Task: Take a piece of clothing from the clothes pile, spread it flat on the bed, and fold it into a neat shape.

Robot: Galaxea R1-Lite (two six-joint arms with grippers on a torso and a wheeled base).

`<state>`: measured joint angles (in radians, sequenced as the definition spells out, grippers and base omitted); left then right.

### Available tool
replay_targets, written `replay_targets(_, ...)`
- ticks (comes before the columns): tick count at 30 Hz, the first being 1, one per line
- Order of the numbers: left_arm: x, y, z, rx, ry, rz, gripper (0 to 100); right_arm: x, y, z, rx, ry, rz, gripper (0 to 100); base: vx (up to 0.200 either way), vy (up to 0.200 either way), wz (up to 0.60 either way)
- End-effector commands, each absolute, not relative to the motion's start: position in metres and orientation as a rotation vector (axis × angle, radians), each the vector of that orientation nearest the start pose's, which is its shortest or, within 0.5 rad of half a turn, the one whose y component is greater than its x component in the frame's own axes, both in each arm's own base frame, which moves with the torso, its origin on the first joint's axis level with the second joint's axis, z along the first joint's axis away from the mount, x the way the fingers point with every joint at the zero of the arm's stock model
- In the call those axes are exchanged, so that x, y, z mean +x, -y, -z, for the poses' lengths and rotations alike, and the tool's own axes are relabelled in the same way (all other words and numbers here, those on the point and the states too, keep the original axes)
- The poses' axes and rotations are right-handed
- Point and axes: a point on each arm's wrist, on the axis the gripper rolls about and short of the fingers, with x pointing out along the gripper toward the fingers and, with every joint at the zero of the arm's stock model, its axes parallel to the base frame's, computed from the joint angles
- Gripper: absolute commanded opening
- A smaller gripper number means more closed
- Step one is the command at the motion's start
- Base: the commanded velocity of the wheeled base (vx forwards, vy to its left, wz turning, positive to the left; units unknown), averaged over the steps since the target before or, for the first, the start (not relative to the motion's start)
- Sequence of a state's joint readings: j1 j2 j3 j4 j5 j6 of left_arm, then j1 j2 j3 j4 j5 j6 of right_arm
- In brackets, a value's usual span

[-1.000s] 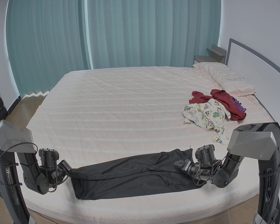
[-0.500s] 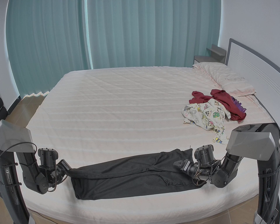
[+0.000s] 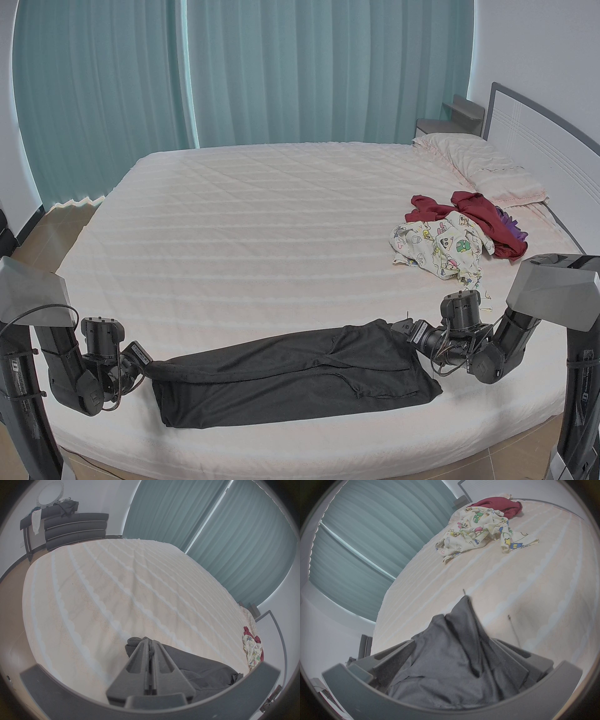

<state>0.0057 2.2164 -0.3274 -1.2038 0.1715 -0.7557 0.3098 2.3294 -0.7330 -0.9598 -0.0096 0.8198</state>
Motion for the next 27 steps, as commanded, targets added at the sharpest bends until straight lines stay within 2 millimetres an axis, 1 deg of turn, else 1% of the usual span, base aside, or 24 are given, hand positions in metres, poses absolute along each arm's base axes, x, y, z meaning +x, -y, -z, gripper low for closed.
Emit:
replay_targets(1, 0.277, -0.006, 0.014, -0.668, -0.581, -0.418, 0, 0.35, -0.106, 0.027, 0.69, -0.707, -0.003, 100, 0.0, 0.0, 0.0)
replay_targets(2, 0.277, -0.006, 0.014, -0.668, -0.581, -0.418, 0, 0.353, -0.108, 0.033, 0.689, -0.718, -0.01, 100, 0.0, 0.0, 0.0)
replay_targets(8, 0.277, -0.006, 0.015, -0.668, -0.583, -0.419, 0, 0.353, -0.114, 0.047, 0.653, -0.749, -0.022, 100, 0.0, 0.0, 0.0)
replay_targets(14, 0.277, -0.006, 0.015, -0.668, -0.583, -0.419, 0, 0.351, -0.113, 0.048, 0.643, -0.752, -0.024, 100, 0.0, 0.0, 0.0)
replay_targets(15, 0.277, -0.006, 0.015, -0.668, -0.583, -0.419, 0, 0.349, -0.114, 0.048, 0.641, -0.758, -0.024, 100, 0.0, 0.0, 0.0)
replay_targets(18, 0.277, -0.006, 0.015, -0.668, -0.583, -0.419, 0, 0.348, -0.114, 0.044, 0.645, -0.746, -0.029, 100, 0.0, 0.0, 0.0)
replay_targets(19, 0.277, -0.006, 0.015, -0.667, -0.584, -0.42, 0, 0.347, -0.116, 0.03, 0.651, -0.72, -0.042, 100, 0.0, 0.0, 0.0)
replay_targets(20, 0.277, -0.006, 0.015, -0.668, -0.583, -0.419, 0, 0.344, -0.116, 0.022, 0.655, -0.707, -0.051, 100, 0.0, 0.0, 0.0)
replay_targets(22, 0.277, -0.006, 0.015, -0.668, -0.583, -0.419, 0, 0.336, -0.122, 0.014, 0.651, -0.711, -0.076, 100, 0.0, 0.0, 0.0)
replay_targets(23, 0.277, -0.006, 0.015, -0.668, -0.583, -0.419, 0, 0.336, -0.122, 0.014, 0.651, -0.711, -0.076, 100, 0.0, 0.0, 0.0)
replay_targets(24, 0.277, -0.006, 0.015, -0.668, -0.583, -0.419, 0, 0.328, -0.129, 0.012, 0.641, -0.728, -0.096, 100, 0.0, 0.0, 0.0)
replay_targets(27, 0.277, -0.006, 0.015, -0.668, -0.583, -0.419, 0, 0.328, -0.129, 0.012, 0.641, -0.728, -0.096, 100, 0.0, 0.0, 0.0)
